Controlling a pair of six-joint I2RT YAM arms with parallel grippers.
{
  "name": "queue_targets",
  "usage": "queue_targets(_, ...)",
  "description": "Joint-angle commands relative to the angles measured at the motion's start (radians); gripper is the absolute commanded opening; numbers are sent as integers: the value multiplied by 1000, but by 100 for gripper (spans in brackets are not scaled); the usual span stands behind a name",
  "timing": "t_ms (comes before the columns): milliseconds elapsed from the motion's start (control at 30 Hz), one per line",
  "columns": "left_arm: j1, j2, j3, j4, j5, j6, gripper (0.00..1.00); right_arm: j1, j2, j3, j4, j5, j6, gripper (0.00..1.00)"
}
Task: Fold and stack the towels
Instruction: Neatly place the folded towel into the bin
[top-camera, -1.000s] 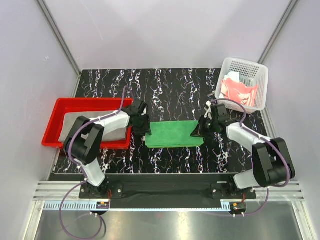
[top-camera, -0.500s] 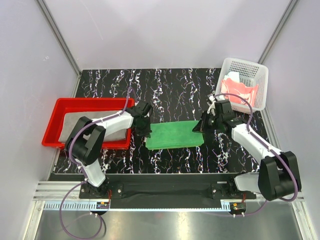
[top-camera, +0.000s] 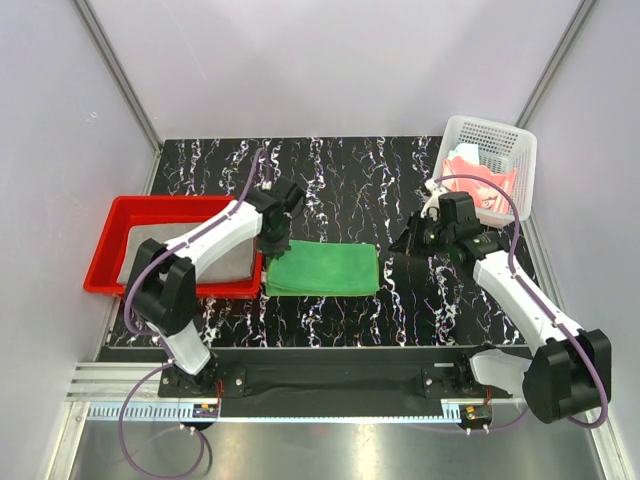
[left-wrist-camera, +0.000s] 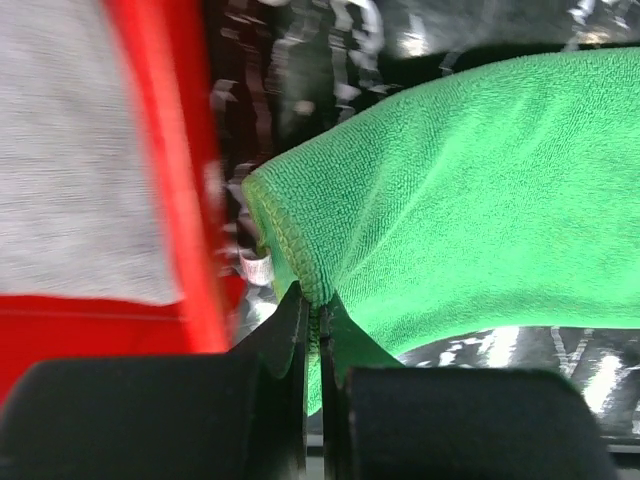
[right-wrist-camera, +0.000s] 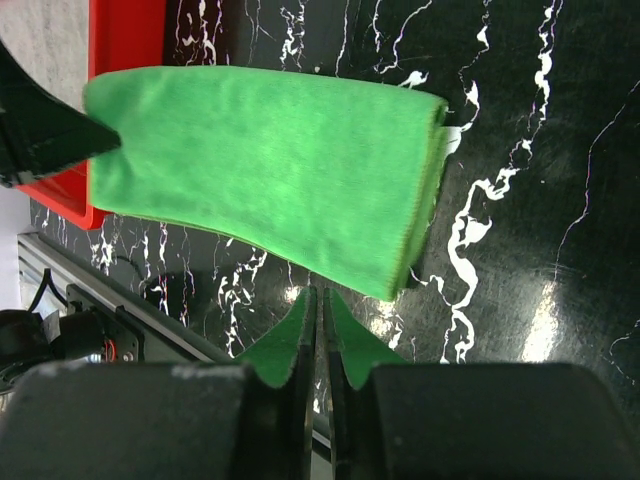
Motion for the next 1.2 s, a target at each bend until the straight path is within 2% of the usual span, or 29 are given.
queue_targets(0, 54, -62, 68, -127, -92, 74, 0, -3, -20, 43, -4, 15, -33, 12)
queue_targets(167, 75, -90, 12, -26, 32, 63, 0, -1, 6, 29, 32, 5, -33, 13)
queue_targets(233, 75, -76, -31, -1, 67, 53, 9, -3, 23, 24, 37, -5, -35, 13)
queue_targets(333, 77, -45, -47, -27, -2, 48, 27, -1, 72, 7, 92, -21, -16, 15)
queue_targets(433, 82, -45, -37, -43, -62, 51, 35, -3, 144, -2, 118, -8, 60, 13)
queue_targets(467, 83, -51, -30, -43, -66, 53, 35, 0, 160, -14, 159, -6, 82, 14)
queue_targets(500, 88, -50, -25, -44, -65, 54, 36, 3, 173, -38, 180, -8, 100, 26)
queue_targets(533, 89, -48, -19, -52, -65, 54, 40, 8, 195, -51, 201, -6, 120, 29)
queue_targets(667, 89, -45, 18, -78, -88, 57, 41, 28, 279, -86, 299, -6, 143, 34)
queue_targets(733, 91, -51, 30, -95, -132, 53, 41, 44, 325, -103, 348, -9, 178, 39)
queue_targets(933, 91, -94, 116, -150, -260, 59, 44, 117, 417, -117, 466, 24, 240, 45)
queue_targets(1167, 89, -182, 177, -145, -241, 86, 44, 210, 520, -57, 436, 159, 251, 44)
